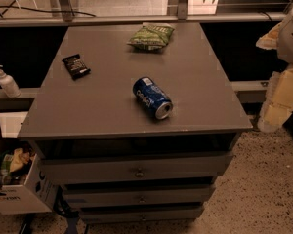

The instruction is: Move pepsi can near green jalapeno chip bag

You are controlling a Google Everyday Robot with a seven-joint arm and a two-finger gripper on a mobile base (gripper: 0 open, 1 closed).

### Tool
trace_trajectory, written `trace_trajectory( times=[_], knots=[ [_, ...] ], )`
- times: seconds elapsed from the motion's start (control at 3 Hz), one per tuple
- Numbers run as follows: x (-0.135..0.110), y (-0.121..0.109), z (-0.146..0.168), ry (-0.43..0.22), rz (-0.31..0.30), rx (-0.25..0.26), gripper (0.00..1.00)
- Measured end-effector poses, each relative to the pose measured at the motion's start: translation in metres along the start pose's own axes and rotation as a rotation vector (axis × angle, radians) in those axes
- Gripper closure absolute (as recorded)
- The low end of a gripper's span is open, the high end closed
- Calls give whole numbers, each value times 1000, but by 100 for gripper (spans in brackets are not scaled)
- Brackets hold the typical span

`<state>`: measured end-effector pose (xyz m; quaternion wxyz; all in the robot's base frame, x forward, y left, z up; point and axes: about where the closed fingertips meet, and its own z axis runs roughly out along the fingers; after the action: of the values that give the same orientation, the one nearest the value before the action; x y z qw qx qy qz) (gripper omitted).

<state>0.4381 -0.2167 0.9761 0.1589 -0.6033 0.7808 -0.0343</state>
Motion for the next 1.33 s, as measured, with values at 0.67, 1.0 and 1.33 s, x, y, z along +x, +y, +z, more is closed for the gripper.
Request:
trace_trajectory(
  times=[0.67,1.0,1.33],
  knots=[
    [-17,13,-10,-51,-10,-10,0],
    [-40,31,-8,-142,-18,-23,0],
    [-63,42,2,-247,-20,-33,0]
  ],
)
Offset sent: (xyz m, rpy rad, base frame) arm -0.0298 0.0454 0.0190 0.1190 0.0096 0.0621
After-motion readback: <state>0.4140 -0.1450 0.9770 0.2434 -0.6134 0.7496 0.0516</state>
